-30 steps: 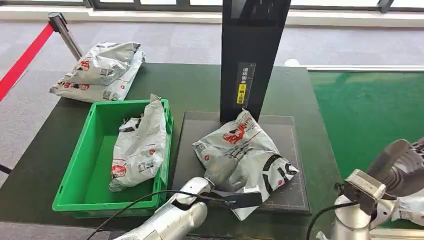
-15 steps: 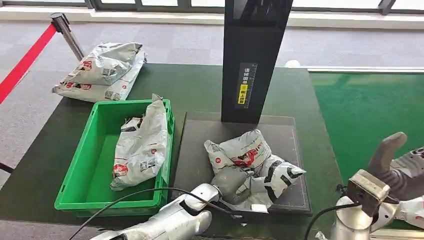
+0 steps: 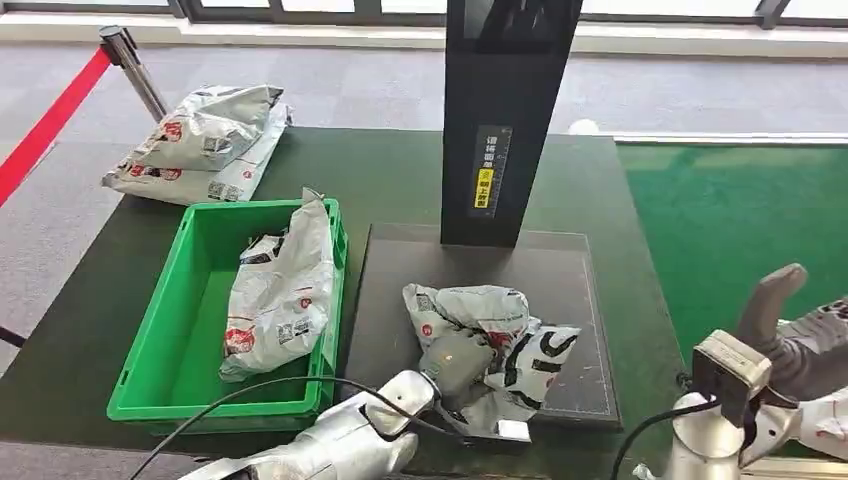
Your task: Moved the parcel from conveyor to table for the left to box.
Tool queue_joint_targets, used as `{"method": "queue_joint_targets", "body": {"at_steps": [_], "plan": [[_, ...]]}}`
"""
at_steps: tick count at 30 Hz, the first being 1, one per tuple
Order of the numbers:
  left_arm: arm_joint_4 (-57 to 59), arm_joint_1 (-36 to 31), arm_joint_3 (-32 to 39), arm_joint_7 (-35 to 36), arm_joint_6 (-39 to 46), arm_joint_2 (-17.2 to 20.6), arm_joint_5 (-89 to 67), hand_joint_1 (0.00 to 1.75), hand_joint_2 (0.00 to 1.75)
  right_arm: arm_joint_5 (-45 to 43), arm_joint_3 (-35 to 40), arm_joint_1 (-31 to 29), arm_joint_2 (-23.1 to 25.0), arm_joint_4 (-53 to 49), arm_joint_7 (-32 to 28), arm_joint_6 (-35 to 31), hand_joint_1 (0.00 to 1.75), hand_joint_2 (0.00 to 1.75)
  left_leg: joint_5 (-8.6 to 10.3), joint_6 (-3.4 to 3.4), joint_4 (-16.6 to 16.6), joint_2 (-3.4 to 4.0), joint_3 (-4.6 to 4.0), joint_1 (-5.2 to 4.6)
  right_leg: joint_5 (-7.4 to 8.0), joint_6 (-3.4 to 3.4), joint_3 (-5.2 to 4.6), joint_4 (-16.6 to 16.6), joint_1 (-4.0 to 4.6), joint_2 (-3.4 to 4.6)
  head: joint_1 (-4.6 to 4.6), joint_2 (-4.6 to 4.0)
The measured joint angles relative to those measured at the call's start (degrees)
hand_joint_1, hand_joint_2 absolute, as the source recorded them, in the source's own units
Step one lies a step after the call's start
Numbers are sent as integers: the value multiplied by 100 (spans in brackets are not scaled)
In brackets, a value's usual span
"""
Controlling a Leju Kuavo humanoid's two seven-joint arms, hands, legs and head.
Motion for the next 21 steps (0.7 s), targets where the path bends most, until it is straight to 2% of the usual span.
{"method": "queue_joint_targets", "body": {"at_steps": [3,10,13,21], "plan": [[-414,132,196,207,632,89,-957,175,175,-11,-74,-1,35,57,-50,2,0,175,2,1,0,-7,-8,0,0,0,-3,1,0,-5,0,0],[-947,345,464,152,661,188,-1462,175,175,-4,-149,-12,79,142,-55,0,0,175,1,1,0,-6,-16,0,0,0,-10,1,-4,-4,-2,0],[-1920,746,1159,-329,674,269,-2308,175,175,18,-170,-70,92,210,-76,0,0,175,1,1,0,-1,-23,0,0,0,-21,2,-6,2,0,0],[-4060,1308,2571,-862,676,358,-2460,175,175,17,-197,-146,103,323,-122,0,0,175,2,0,0,1,-22,0,0,0,-22,2,-1,2,-2,0]]}}
